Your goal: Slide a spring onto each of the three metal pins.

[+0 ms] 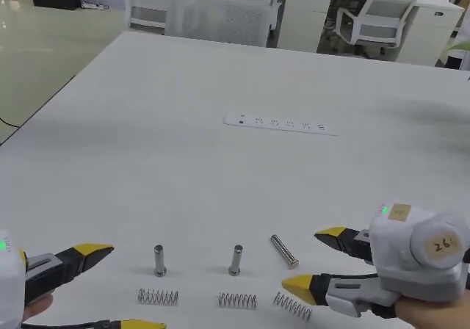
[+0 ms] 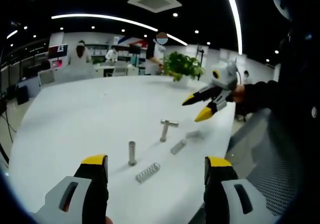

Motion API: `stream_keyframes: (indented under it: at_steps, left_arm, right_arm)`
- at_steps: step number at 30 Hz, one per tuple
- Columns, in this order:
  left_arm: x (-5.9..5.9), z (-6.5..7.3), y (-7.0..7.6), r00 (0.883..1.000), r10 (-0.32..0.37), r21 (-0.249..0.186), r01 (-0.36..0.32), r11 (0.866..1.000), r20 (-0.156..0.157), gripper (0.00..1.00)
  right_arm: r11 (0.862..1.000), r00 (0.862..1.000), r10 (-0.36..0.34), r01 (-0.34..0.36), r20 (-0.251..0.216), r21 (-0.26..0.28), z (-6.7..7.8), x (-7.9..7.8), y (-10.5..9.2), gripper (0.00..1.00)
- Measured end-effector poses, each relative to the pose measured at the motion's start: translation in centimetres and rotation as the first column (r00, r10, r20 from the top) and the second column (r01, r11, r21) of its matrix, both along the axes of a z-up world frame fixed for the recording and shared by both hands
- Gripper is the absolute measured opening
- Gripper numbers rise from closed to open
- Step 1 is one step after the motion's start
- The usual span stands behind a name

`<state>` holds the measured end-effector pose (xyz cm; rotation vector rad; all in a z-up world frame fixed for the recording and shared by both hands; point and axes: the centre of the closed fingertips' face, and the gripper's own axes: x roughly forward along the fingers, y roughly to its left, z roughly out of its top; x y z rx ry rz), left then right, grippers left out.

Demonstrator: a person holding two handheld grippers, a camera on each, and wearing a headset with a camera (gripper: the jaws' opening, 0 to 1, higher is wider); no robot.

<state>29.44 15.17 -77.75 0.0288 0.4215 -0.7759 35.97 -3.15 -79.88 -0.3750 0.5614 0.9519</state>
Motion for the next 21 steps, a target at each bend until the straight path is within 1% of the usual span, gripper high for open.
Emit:
stream_keyframes:
  at_steps: [7, 12, 16, 21]
  left_arm:
    - [0.0, 0.0, 0.0, 1.000, 0.000, 0.000, 0.000, 1.000, 0.000, 0.75]
    - [0.0, 0.1, 0.0, 1.000, 0.000, 0.000, 0.000, 1.000, 0.001, 0.75]
    - [0.0, 0.1, 0.0, 1.000, 0.003, 0.001, -0.003, 1.000, 0.002, 0.75]
    - [-0.1, 0.1, 0.2, 1.000, 0.007, 0.000, -0.007, 1.000, 0.002, 0.75]
  right_arm:
    - [1.000, 1.000, 0.001, -0.001, 0.006, -0.005, 0.3, 0.6, 0.1, 0.54]
    - [1.000, 1.000, 0.009, -0.009, 0.011, -0.019, 0.4, 1.5, 0.5, 0.53]
    - [1.000, 1.000, 0.014, -0.014, 0.009, -0.025, 0.3, 2.4, 1.0, 0.51]
    - [0.999, 1.000, 0.024, -0.024, 0.004, -0.042, -0.1, 3.1, 1.7, 0.48]
